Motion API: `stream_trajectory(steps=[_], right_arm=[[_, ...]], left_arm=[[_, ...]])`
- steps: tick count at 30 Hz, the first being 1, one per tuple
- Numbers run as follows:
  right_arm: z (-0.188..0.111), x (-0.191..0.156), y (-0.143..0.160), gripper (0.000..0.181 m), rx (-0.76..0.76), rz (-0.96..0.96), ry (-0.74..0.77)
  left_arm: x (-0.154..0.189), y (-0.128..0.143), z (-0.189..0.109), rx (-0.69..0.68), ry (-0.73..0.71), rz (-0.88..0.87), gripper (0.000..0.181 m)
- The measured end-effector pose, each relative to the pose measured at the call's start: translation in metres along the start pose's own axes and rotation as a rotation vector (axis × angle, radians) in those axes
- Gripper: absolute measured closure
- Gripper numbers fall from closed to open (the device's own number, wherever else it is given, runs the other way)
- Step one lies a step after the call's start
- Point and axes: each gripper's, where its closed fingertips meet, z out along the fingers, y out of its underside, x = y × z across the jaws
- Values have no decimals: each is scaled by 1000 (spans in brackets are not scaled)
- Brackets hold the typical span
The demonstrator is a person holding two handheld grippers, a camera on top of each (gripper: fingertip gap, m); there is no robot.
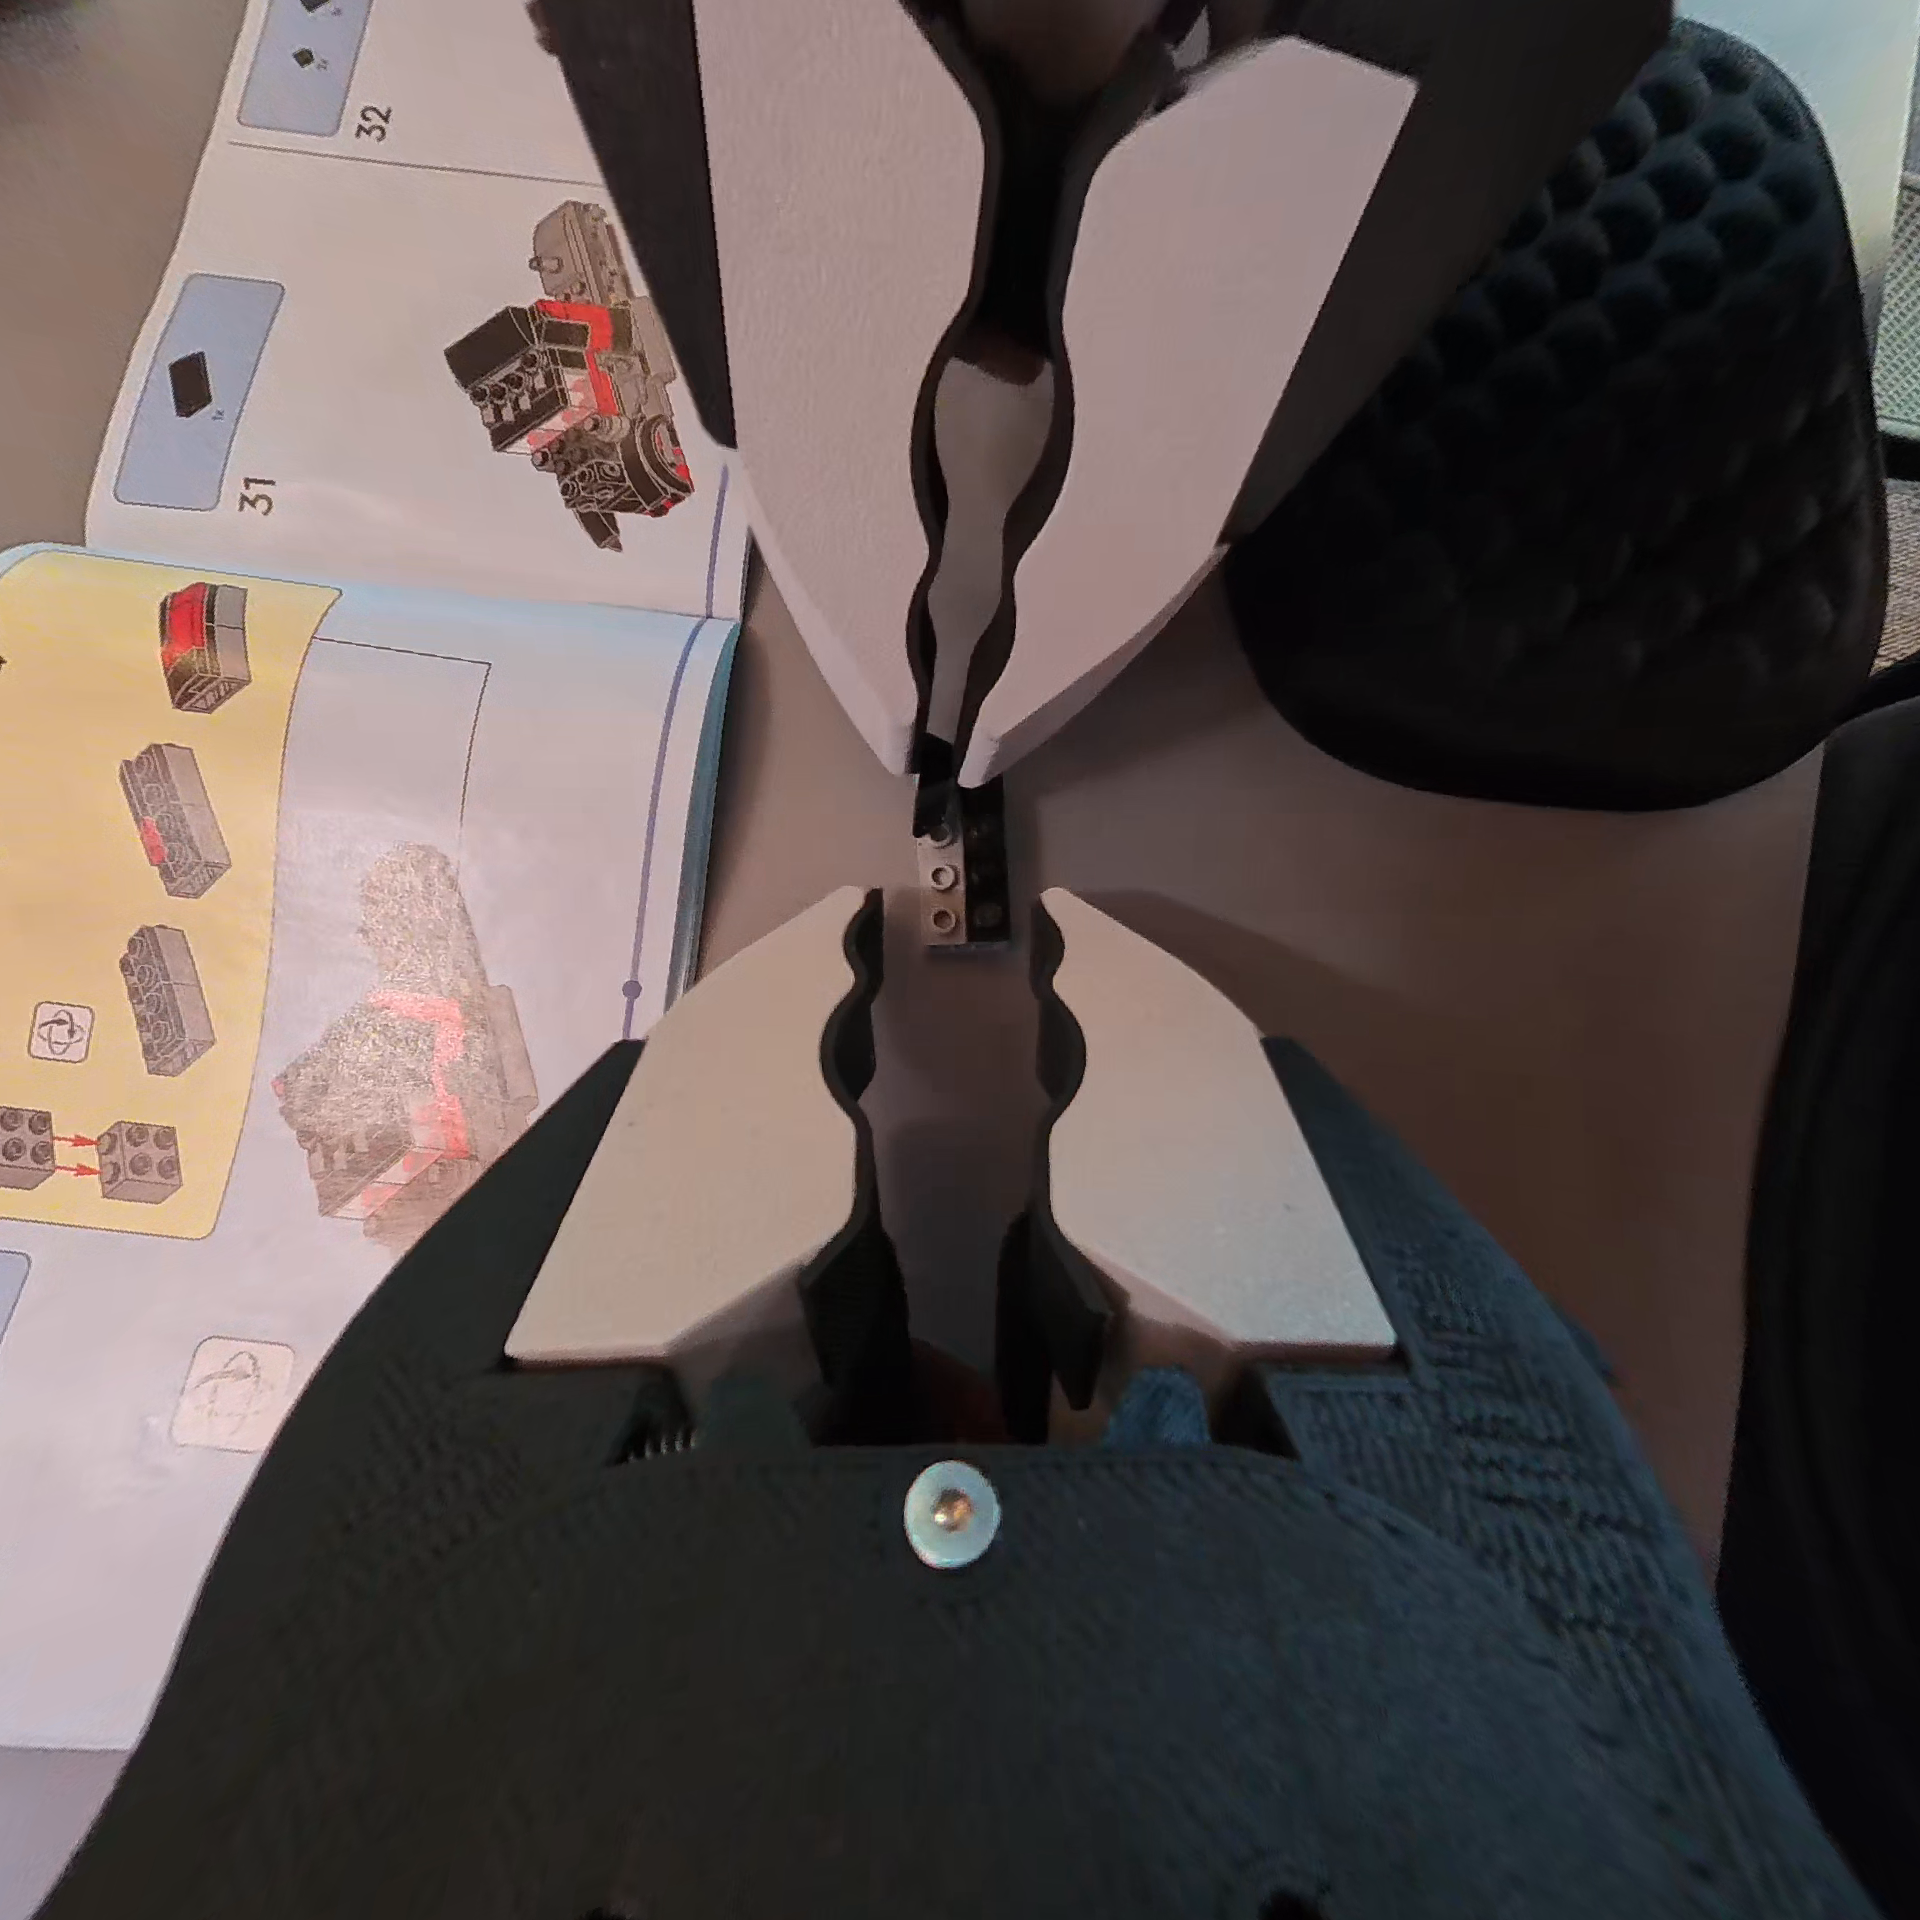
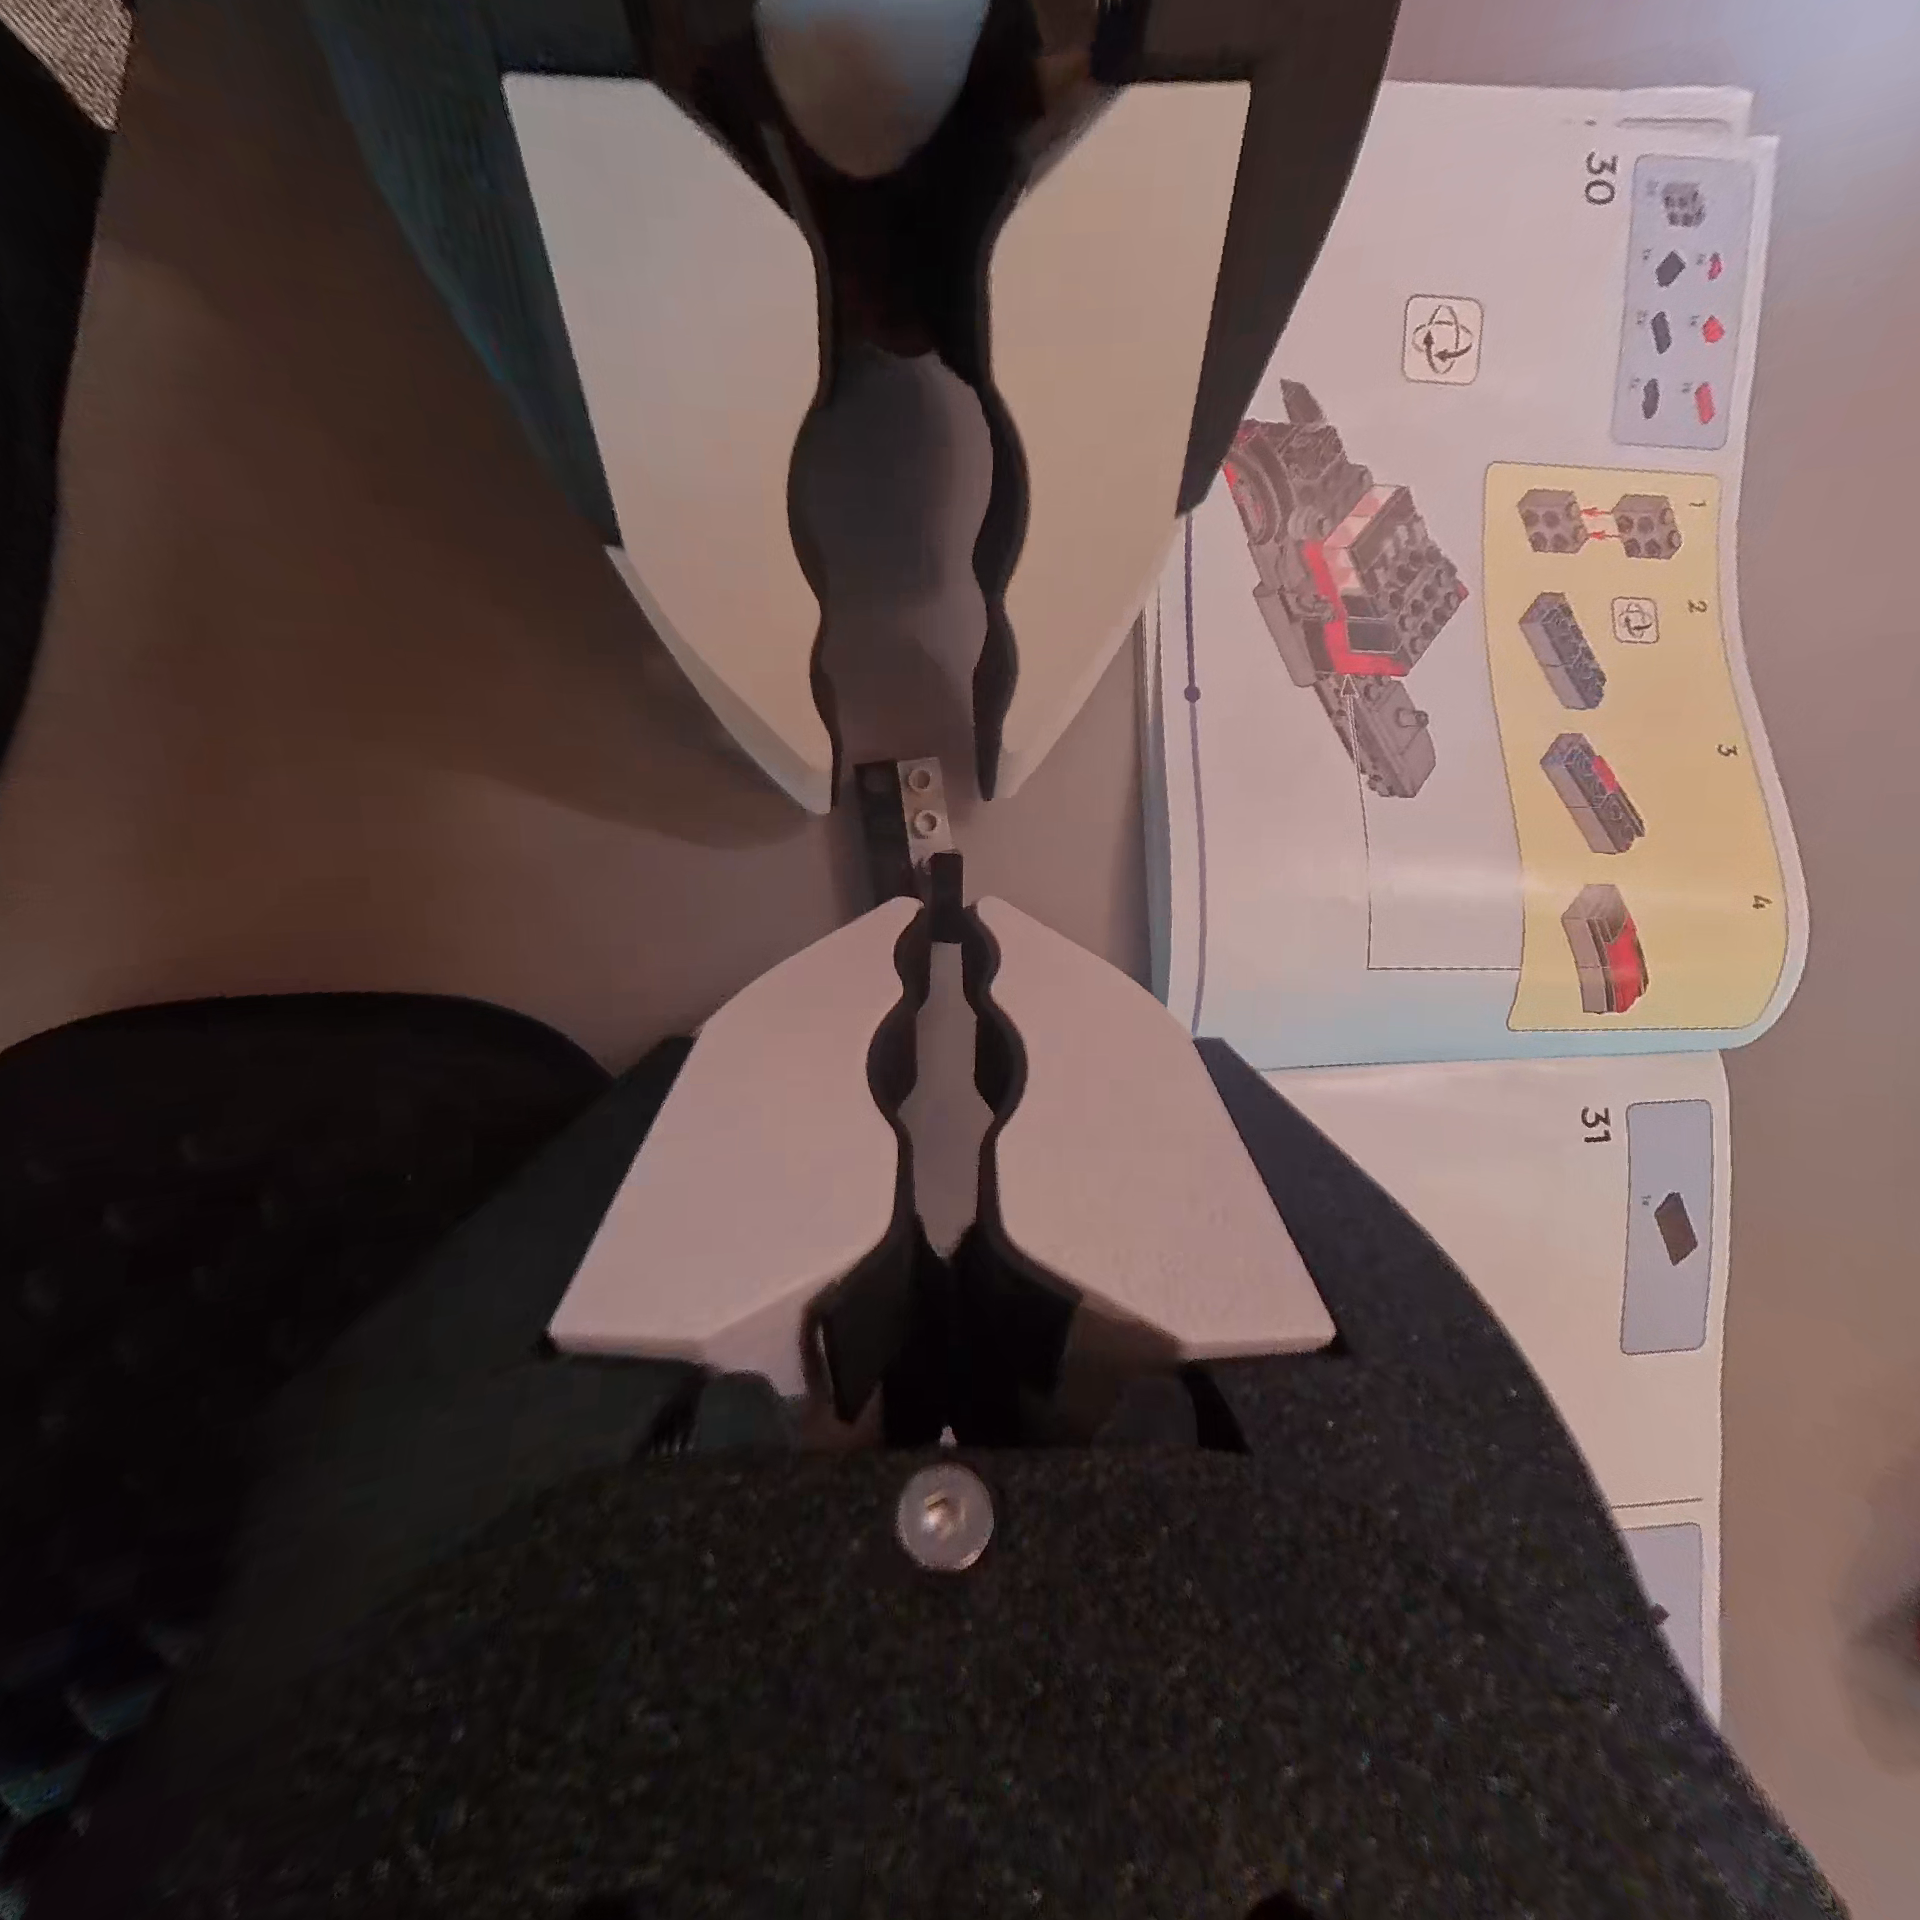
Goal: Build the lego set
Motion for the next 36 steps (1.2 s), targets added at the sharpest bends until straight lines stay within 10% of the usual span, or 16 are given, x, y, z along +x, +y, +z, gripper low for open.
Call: stream_trajectory(steps=[36], right_arm=[[2, -17, -6, 177, 65, 178, -361]], left_arm=[[2, 4, 4, -32, 43, -22, 164]])
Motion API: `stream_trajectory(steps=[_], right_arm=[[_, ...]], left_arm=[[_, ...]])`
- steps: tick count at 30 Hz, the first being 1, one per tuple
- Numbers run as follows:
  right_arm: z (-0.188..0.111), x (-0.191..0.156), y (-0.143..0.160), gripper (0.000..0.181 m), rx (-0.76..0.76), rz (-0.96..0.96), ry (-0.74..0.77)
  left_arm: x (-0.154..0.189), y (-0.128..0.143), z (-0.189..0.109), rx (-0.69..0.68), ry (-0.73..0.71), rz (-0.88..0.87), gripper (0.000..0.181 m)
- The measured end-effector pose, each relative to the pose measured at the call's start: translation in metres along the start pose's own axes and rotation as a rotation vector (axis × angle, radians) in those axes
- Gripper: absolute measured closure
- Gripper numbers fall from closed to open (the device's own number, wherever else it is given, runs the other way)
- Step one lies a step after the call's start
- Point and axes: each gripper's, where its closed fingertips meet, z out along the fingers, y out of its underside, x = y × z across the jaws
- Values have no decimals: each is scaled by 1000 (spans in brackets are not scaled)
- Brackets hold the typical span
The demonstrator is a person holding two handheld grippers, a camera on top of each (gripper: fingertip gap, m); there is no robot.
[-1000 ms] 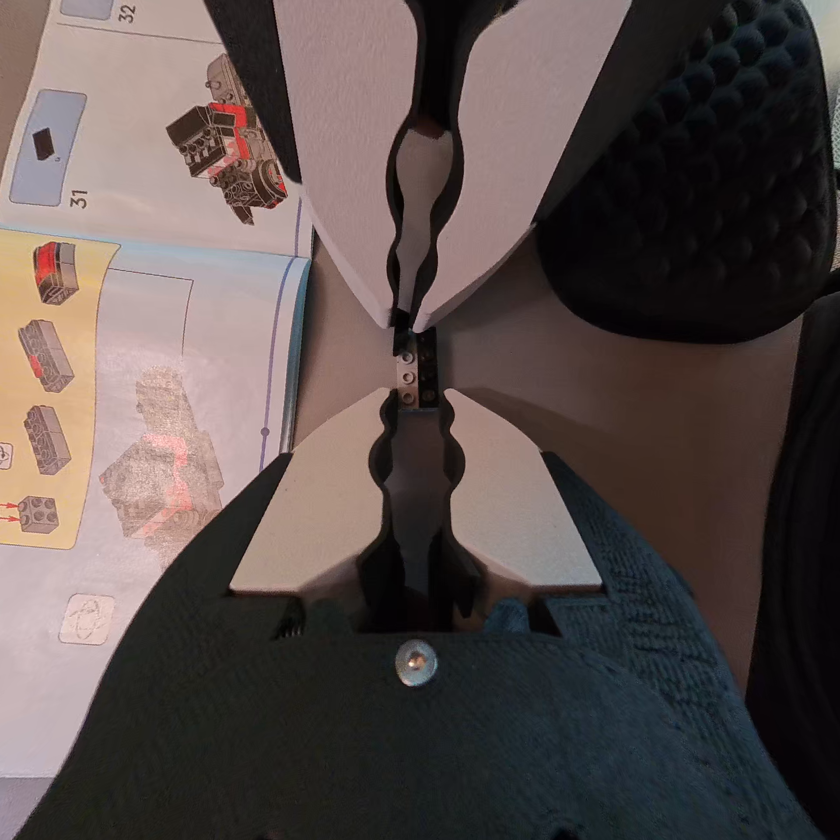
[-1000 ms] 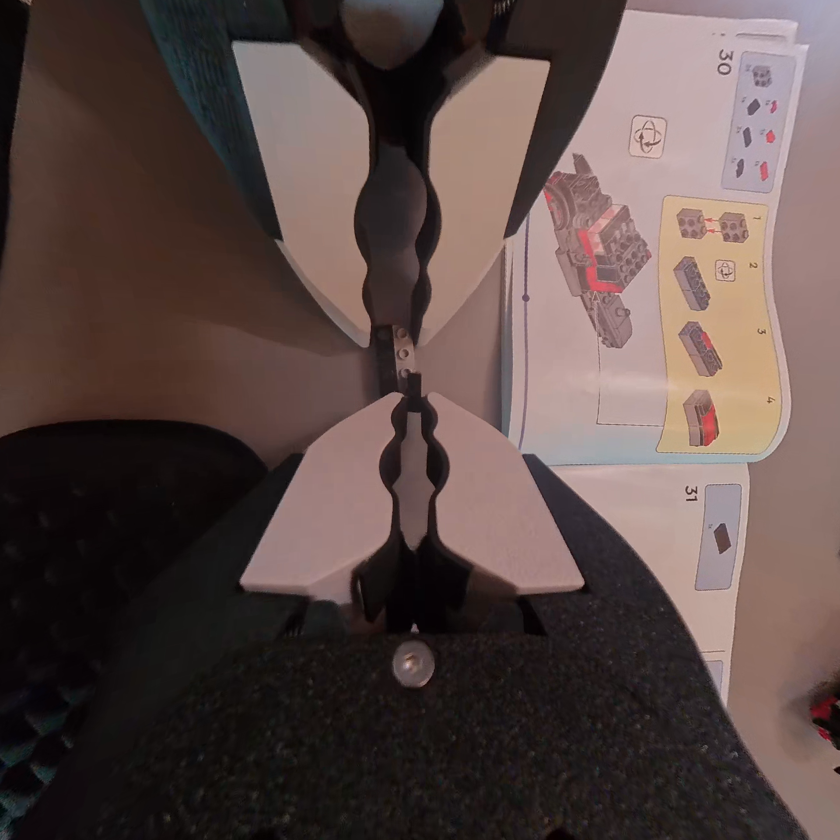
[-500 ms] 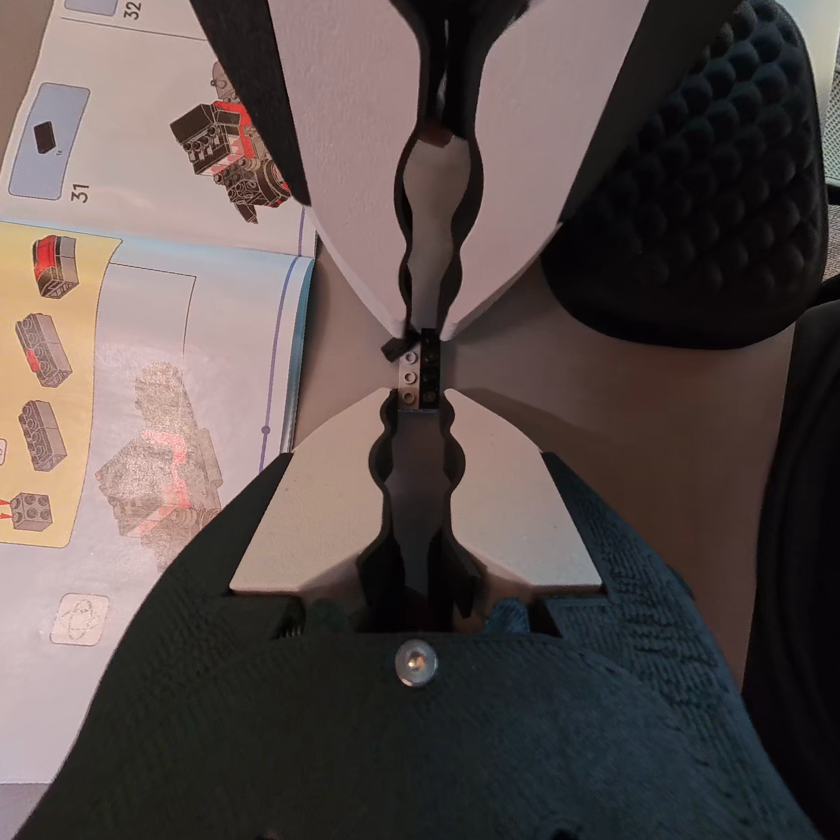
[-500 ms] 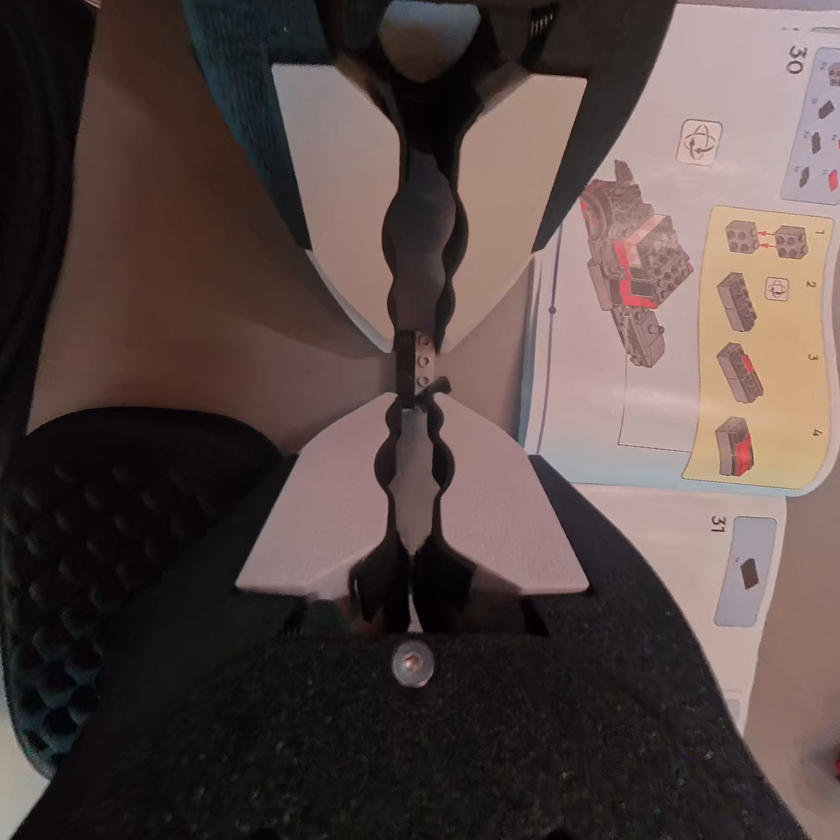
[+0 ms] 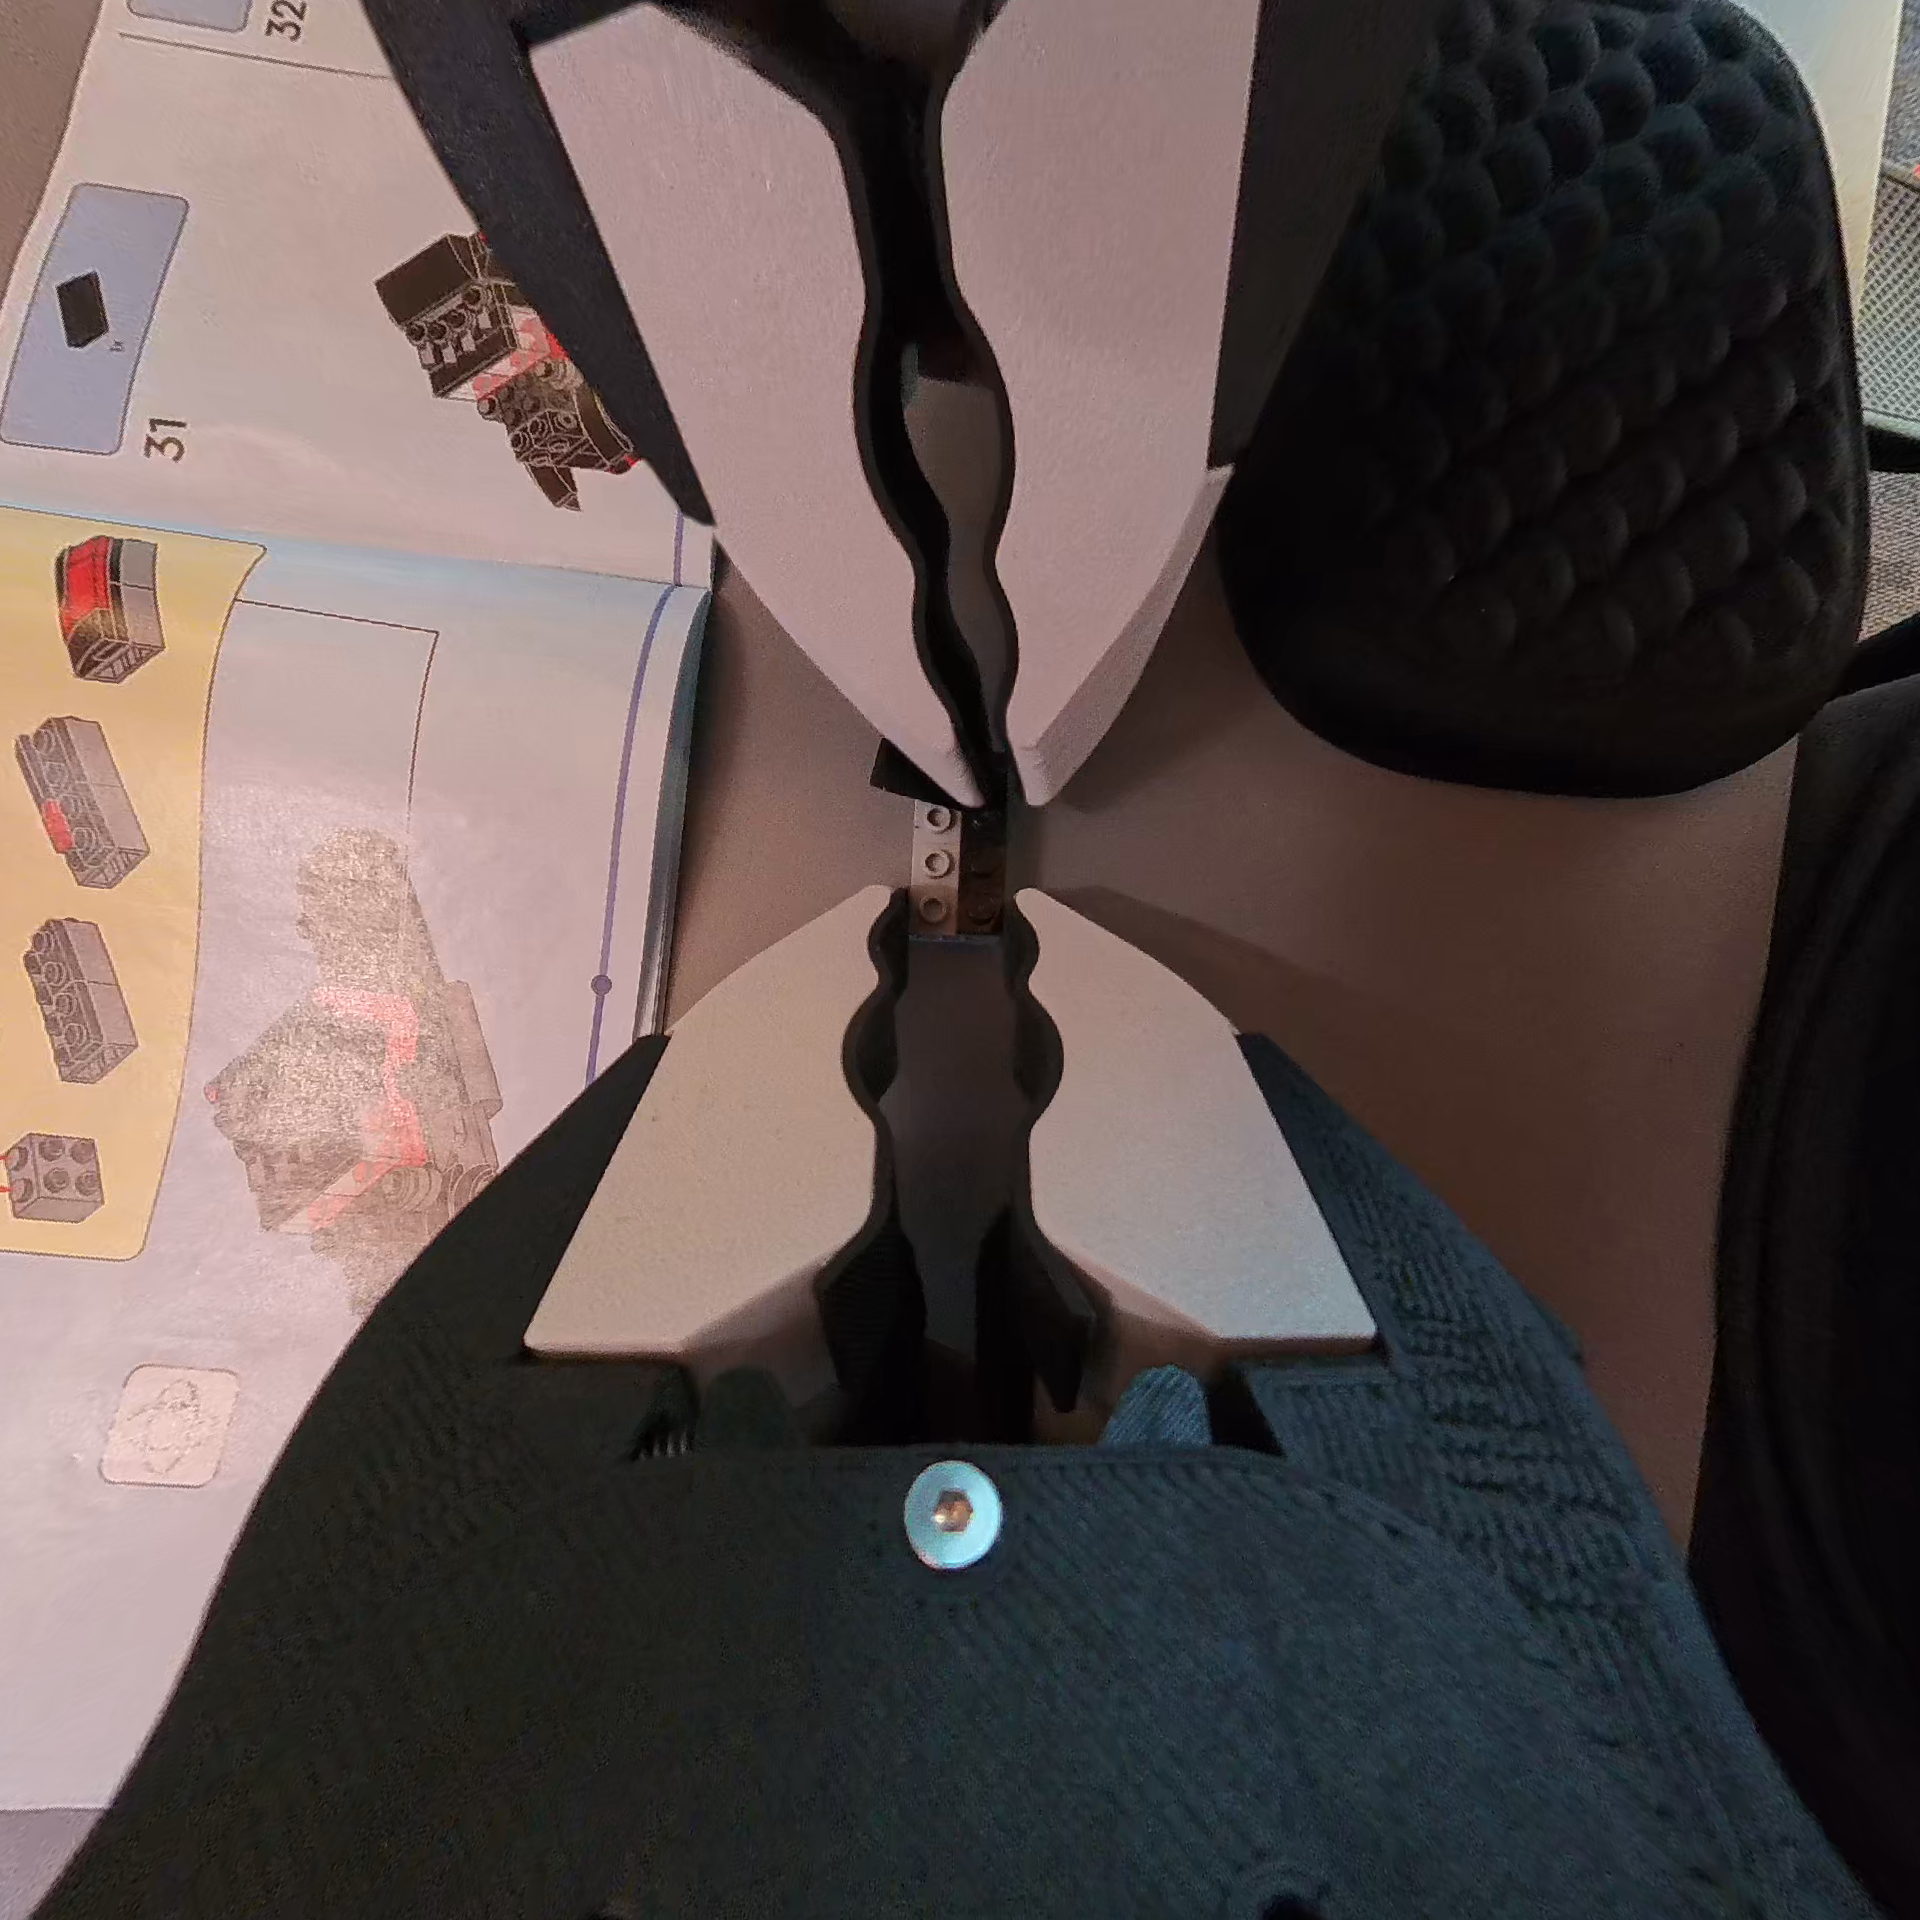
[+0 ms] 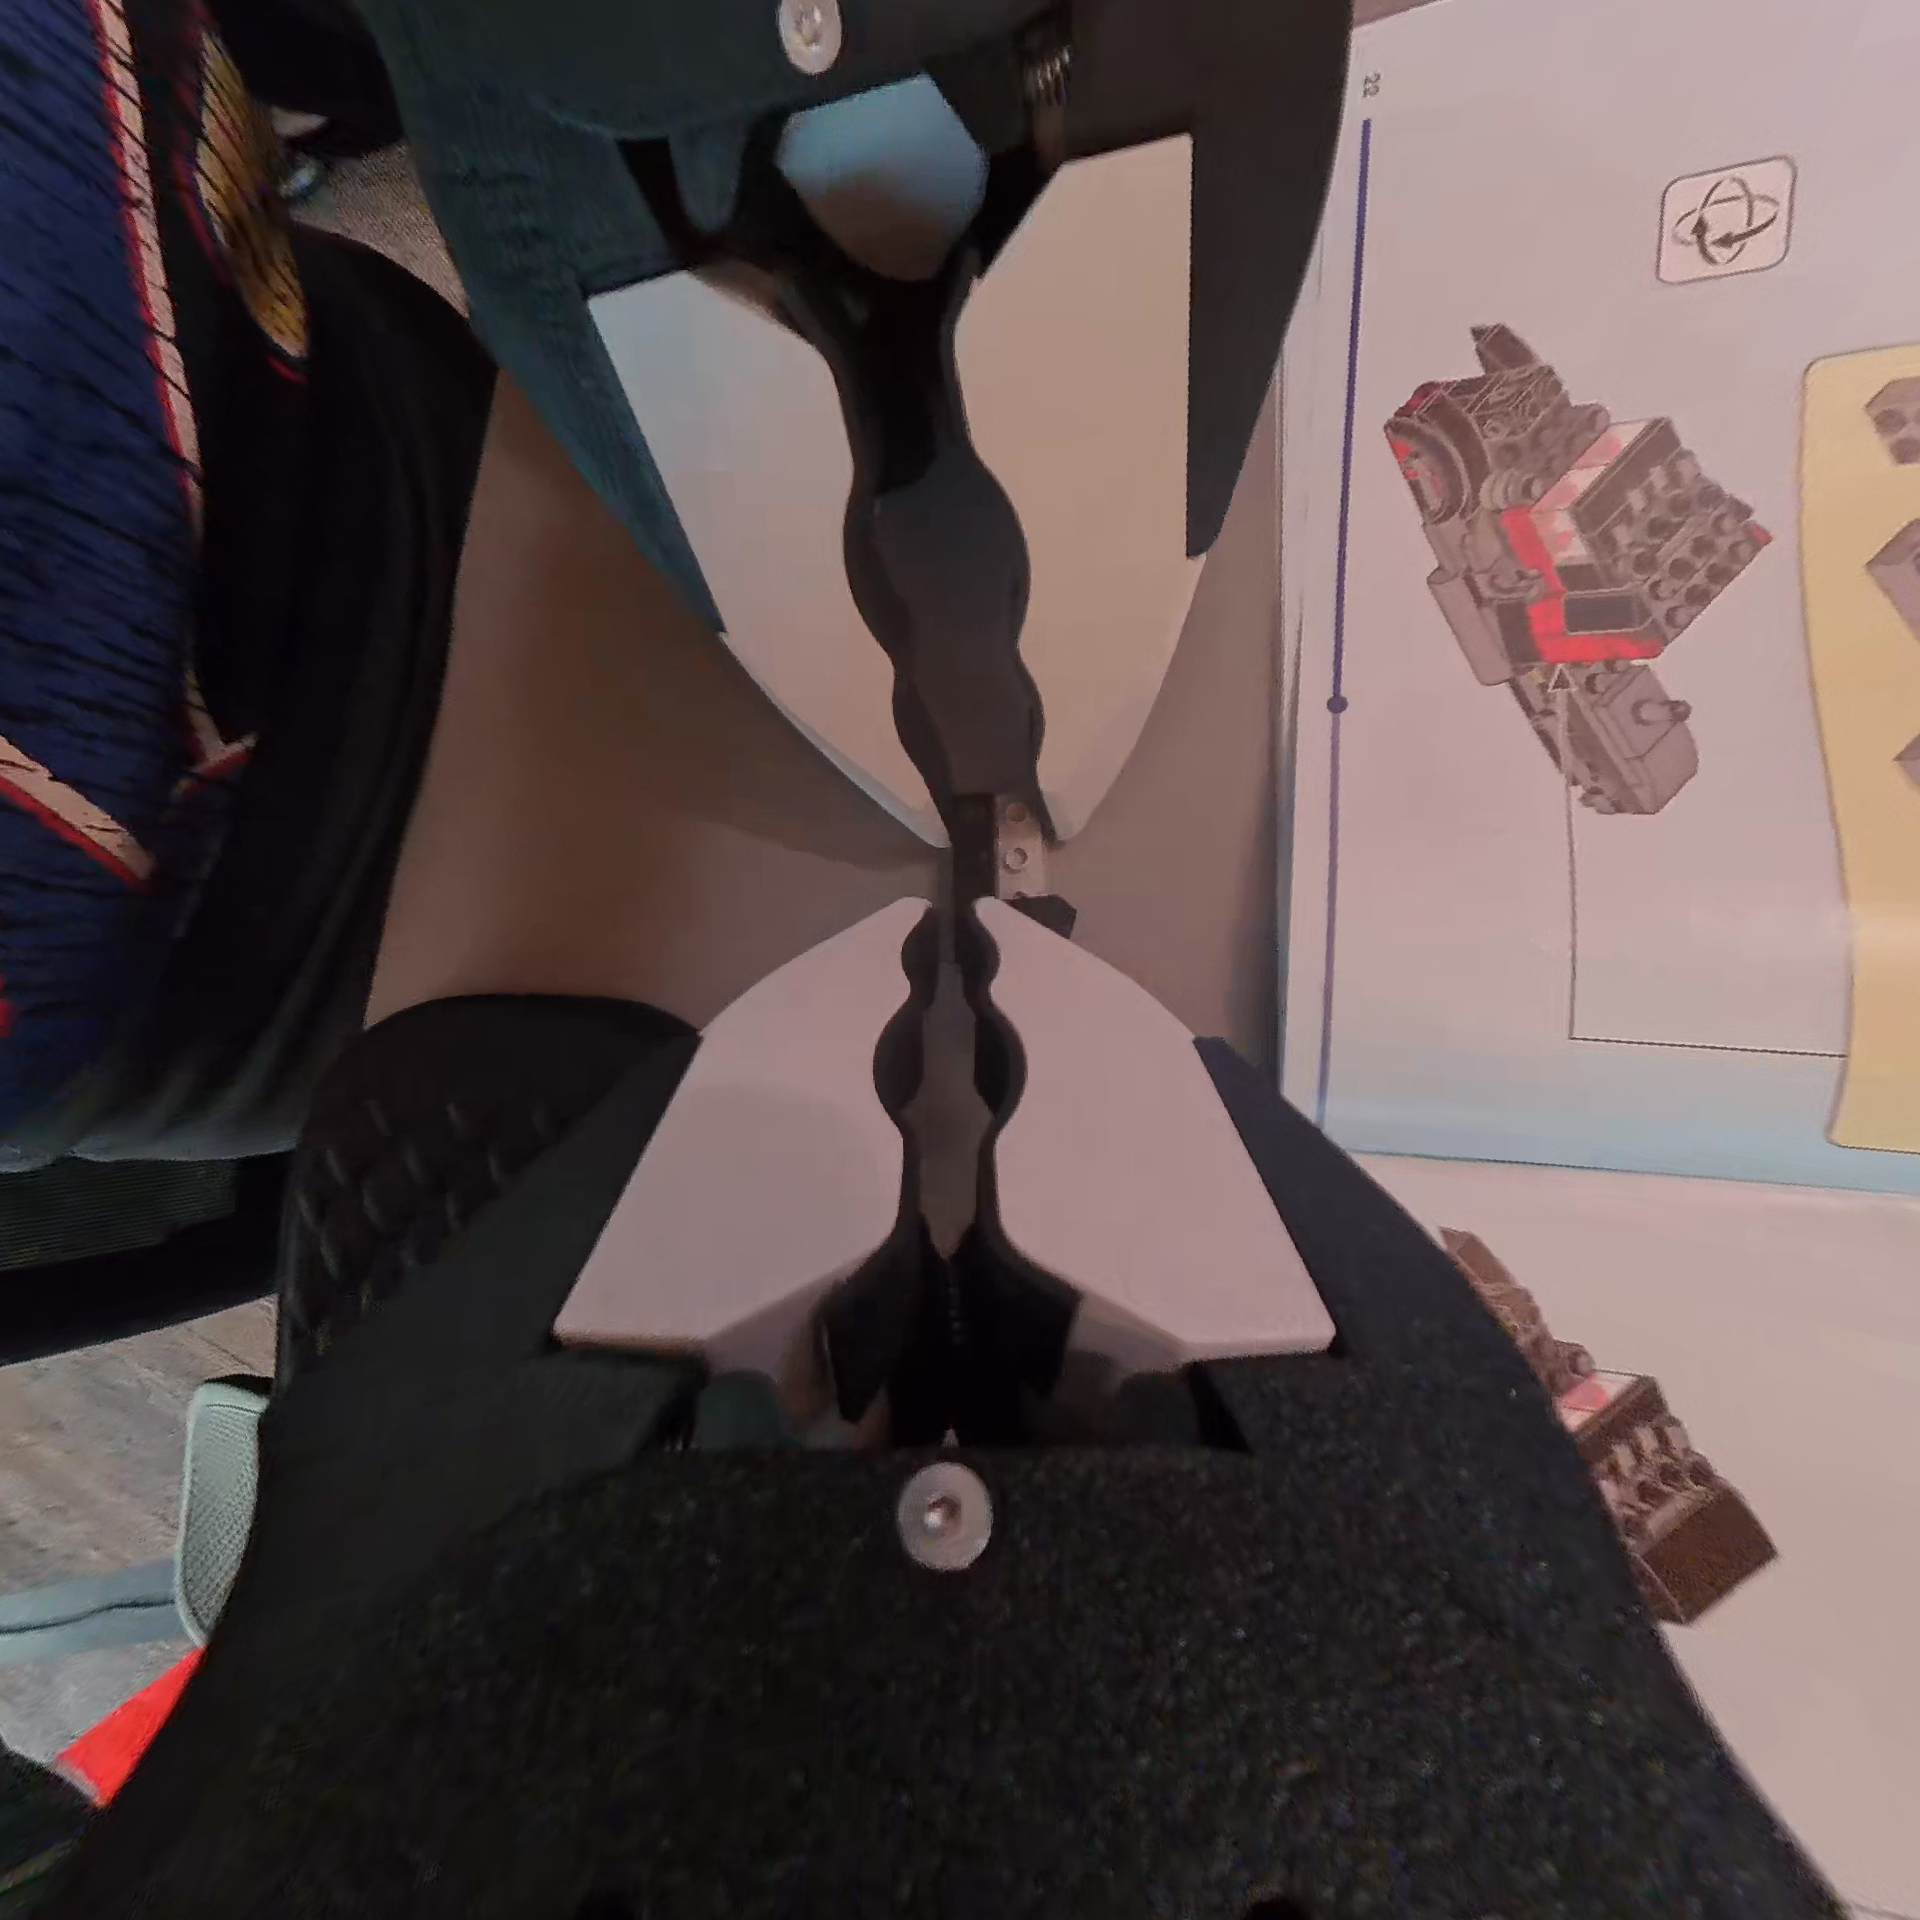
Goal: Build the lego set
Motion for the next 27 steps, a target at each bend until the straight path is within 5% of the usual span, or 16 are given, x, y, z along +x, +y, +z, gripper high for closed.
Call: stream_trajectory(steps=[12, 19, 27], right_arm=[[-5, 0, 1, 175, 84, 40, 2], [-30, 32, 4, 169, 238, 385, 436], [-7, 27, 7, 166, 213, 448, 638]], left_arm=[[4, 0, -1, -2, 62, -28, 163], [4, 0, -1, -2, 55, -25, 163], [5, 1, -1, -1, 63, -14, 163]])
